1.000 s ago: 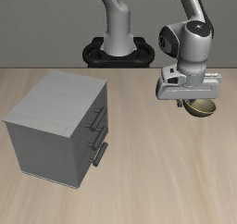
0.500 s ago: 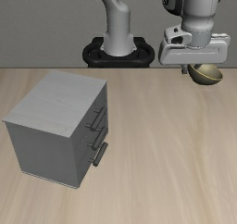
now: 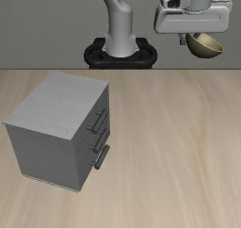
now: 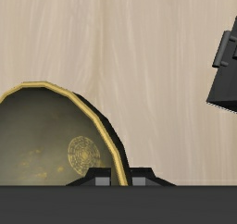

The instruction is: Pick up the pocelain bowl on the table and place it on the white cabinet

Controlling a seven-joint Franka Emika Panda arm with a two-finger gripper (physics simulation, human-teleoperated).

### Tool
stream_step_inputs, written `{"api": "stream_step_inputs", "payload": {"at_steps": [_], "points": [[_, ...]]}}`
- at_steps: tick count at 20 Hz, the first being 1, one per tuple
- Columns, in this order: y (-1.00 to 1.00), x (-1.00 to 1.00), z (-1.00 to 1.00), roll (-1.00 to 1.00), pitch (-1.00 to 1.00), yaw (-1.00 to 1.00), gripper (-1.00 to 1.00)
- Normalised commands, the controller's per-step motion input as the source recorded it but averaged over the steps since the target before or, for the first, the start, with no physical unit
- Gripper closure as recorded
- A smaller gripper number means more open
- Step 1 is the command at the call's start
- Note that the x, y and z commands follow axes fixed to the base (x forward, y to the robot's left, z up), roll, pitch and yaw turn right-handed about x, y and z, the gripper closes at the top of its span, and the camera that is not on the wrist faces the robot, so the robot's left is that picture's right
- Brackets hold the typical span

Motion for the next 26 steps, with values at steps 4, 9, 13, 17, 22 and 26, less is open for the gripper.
{"api": "stream_step_inputs", "payload": {"at_steps": [4, 9, 13, 17, 22, 26], "points": [[-1.00, 0.00, 0.00, 0.00, 0.00, 0.00, 1.00], [-1.00, 0.00, 0.00, 0.00, 0.00, 0.00, 1.00], [-1.00, 0.00, 0.00, 0.00, 0.00, 0.00, 1.00], [-1.00, 0.00, 0.00, 0.00, 0.00, 0.00, 1.00], [-1.00, 0.00, 0.00, 0.00, 0.00, 0.00, 1.00], [-1.00, 0.00, 0.00, 0.00, 0.00, 0.00, 1.00]]}}
